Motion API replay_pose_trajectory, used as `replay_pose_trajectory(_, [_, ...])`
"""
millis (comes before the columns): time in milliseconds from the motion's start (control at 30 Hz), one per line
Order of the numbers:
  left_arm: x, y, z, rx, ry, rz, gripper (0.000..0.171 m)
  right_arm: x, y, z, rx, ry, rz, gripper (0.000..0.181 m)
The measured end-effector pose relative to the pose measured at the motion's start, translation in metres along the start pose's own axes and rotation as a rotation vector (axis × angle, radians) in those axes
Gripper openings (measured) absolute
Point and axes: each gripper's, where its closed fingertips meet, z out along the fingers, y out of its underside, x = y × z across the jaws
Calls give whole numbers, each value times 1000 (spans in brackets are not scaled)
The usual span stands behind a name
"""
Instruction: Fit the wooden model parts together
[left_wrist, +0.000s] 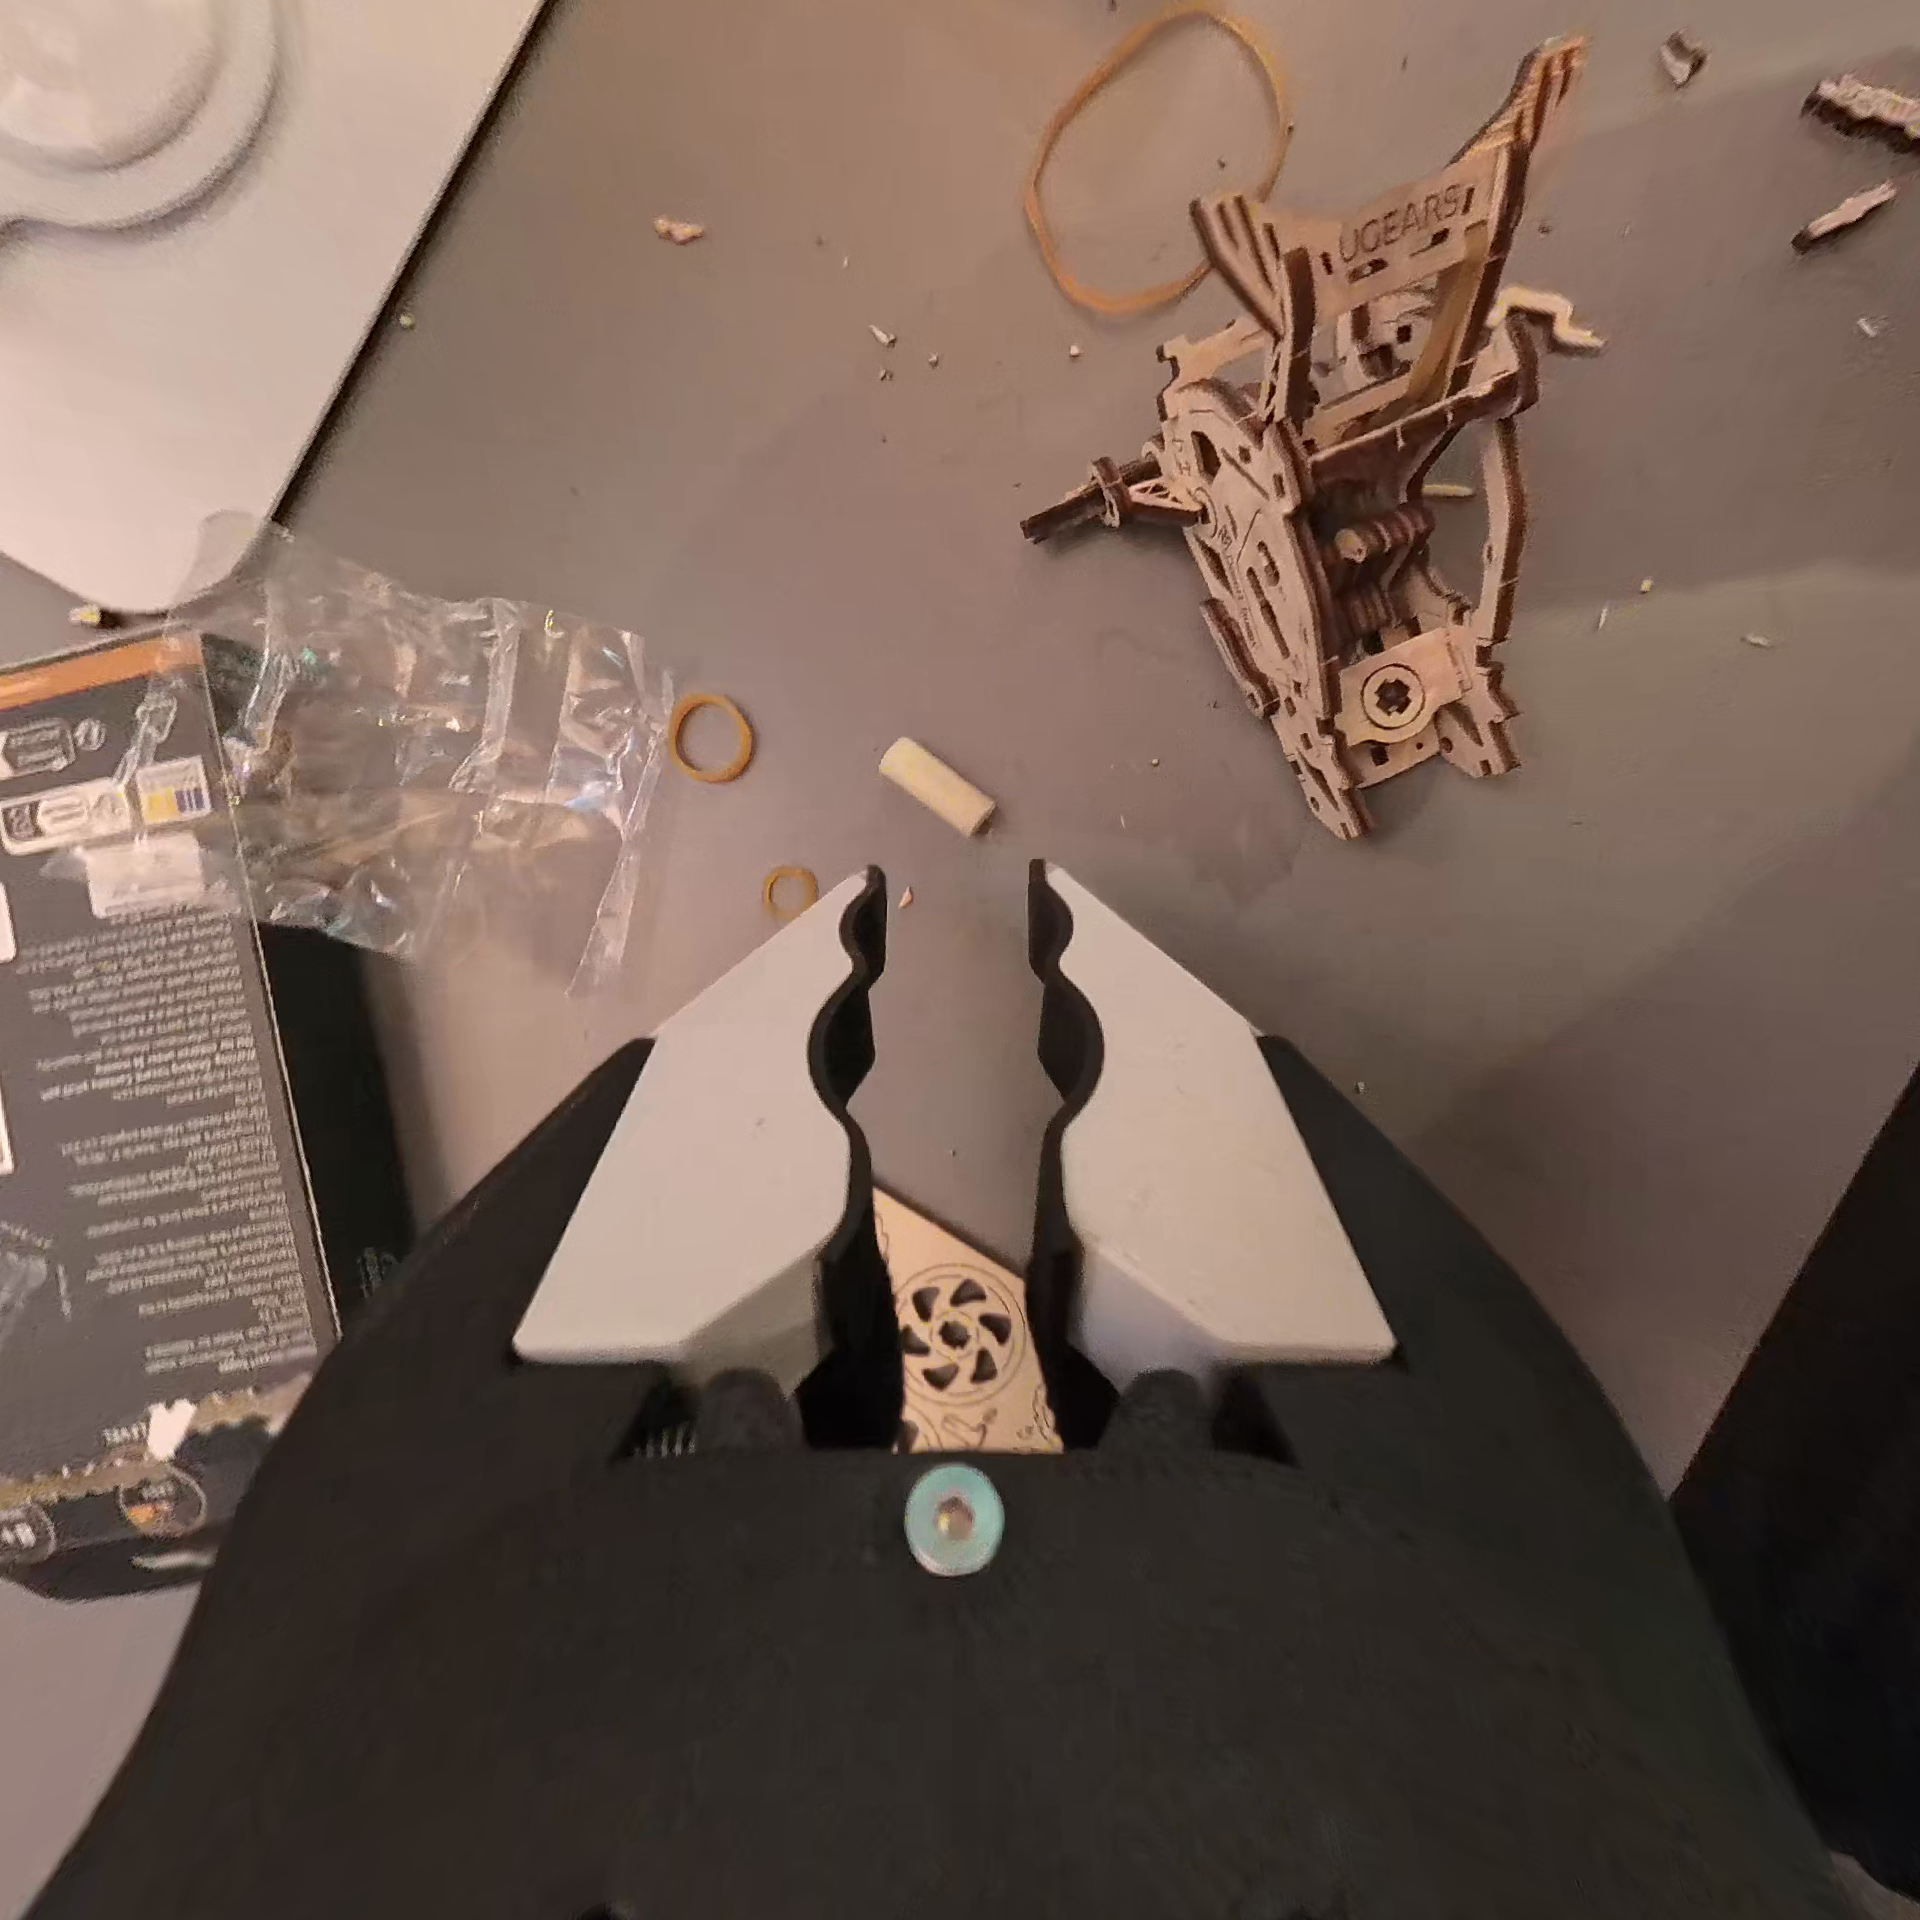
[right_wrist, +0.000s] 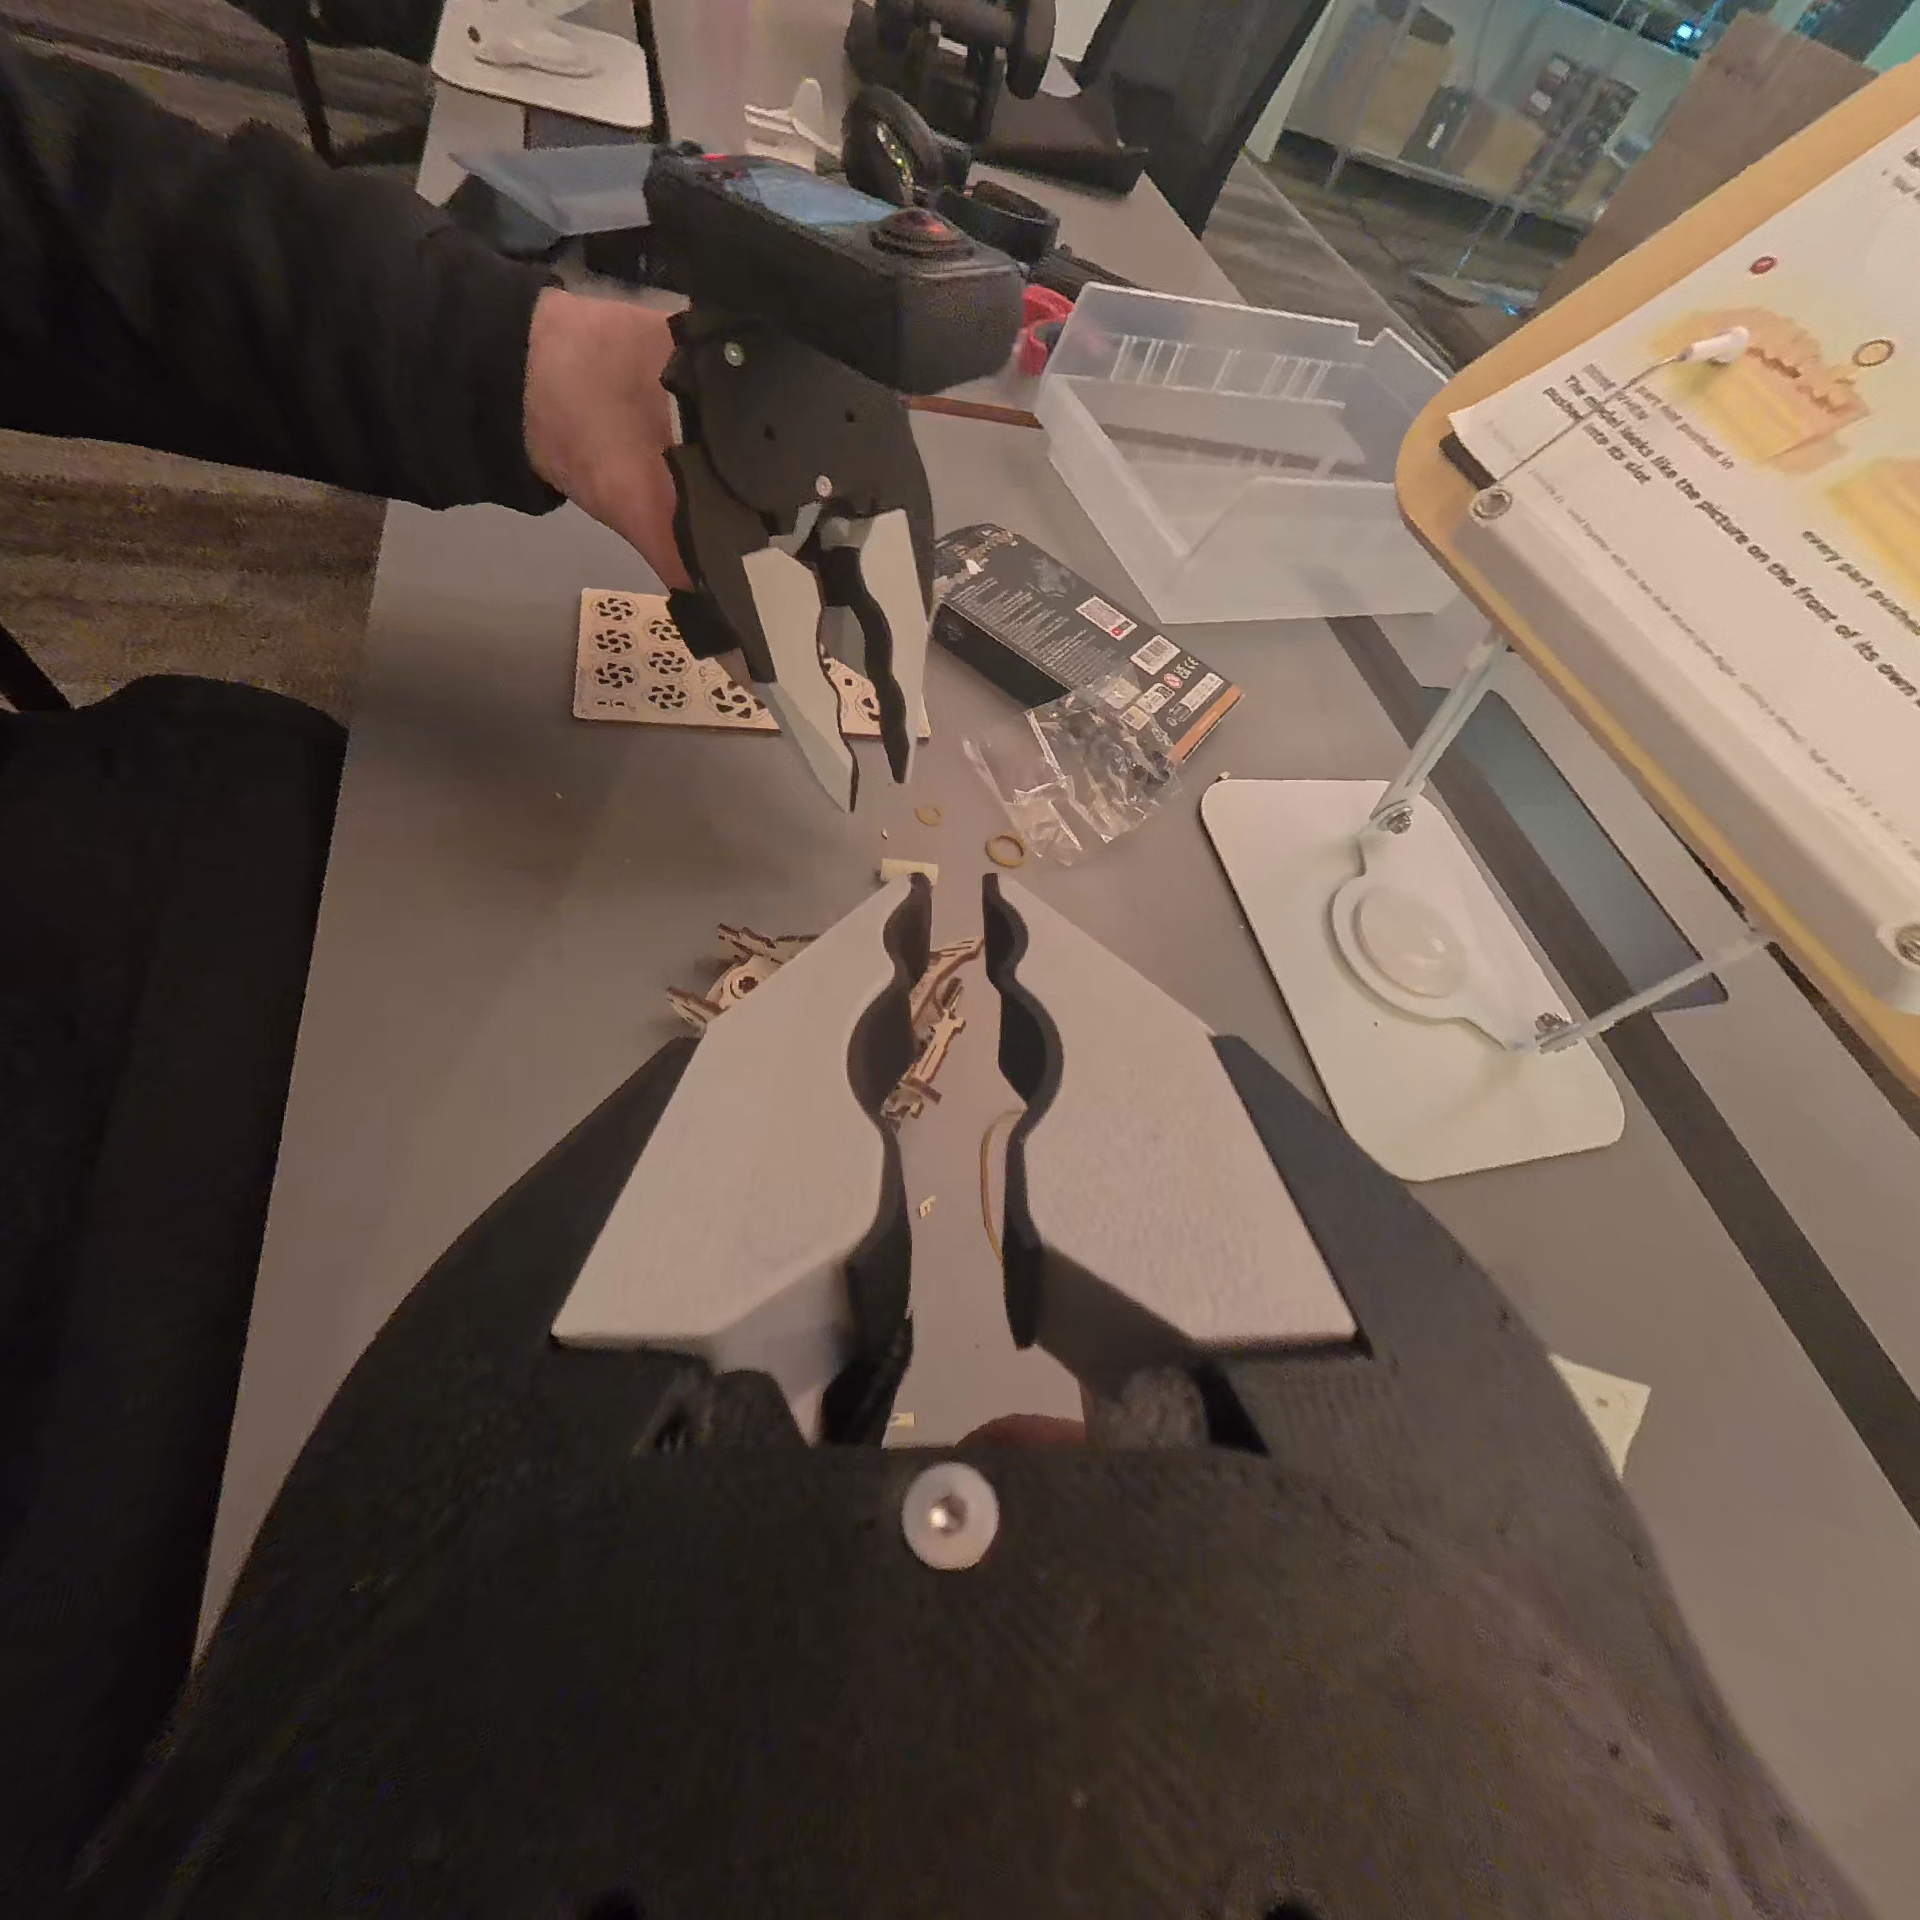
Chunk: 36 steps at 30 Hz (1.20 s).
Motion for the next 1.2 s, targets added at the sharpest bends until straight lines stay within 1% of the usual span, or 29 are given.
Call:
replay_pose_trajectory(133, [3, 3, -4, 19, -16, -32, 25, 6, 8, -16, -23, 35, 26, 11])
replay_pose_trajectory(200, [5, -1, -8, 50, -30, -47, 28, 11, 18, -26, -47, 65, 68, 22])
replay_pose_trajectory(300, [15, -11, -13, 118, -17, -87, 32, 16, 46, -37, -122, 93, 151, 32])
replay_pose_trajectory(367, [24, -16, -17, 156, -1, -100, 33, 17, 67, -40, -185, 108, 184, 33])
replay_pose_trajectory(433, [30, -21, -21, 175, 3, -110, 34, 13, 84, -35, -241, 85, 202, 31])
replay_pose_trajectory(533, [42, -28, -25, 206, 21, -134, 34, 8, 105, -15, -305, 43, 206, 27])
replay_pose_trajectory(667, [53, -39, -29, 265, 18, -169, 34, -2, 107, 9, -303, -42, 236, 27])
replay_pose_trajectory(700, [56, -42, -28, 283, 23, -180, 38, -3, 108, 11, -318, -48, 242, 30])
replay_pose_trajectory(767, [62, -51, -25, 318, 28, -209, 47, -7, 107, 11, -323, -52, 239, 28])
replay_pose_trajectory(833, [69, -62, -15, 336, 34, -228, 63, -10, 106, 5, -322, -46, 235, 25])
replay_pose_trajectory(900, [73, -65, 2, 304, 18, -217, 78, -10, 104, -3, -315, -28, 251, 25])
replay_pose_trajectory(933, [77, -65, 13, 272, 19, -211, 83, -11, 102, -8, -305, -20, 265, 25])
replay_pose_trajectory(967, [80, -64, 22, 245, 24, -212, 85, -12, 100, -12, -294, -12, 279, 25])
replay_pose_trajectory(1067, [80, -64, 41, 198, 10, -214, 73, -17, 99, -21, -286, 4, 298, 24])
replay_pose_trajectory(1133, [80, -65, 45, 202, 8, -224, 49, -21, 100, -25, -285, 11, 300, 24])
replay_pose_trajectory(1200, [79, -67, 45, 215, 3, -222, 46, -25, 101, -27, -277, 9, 313, 24])
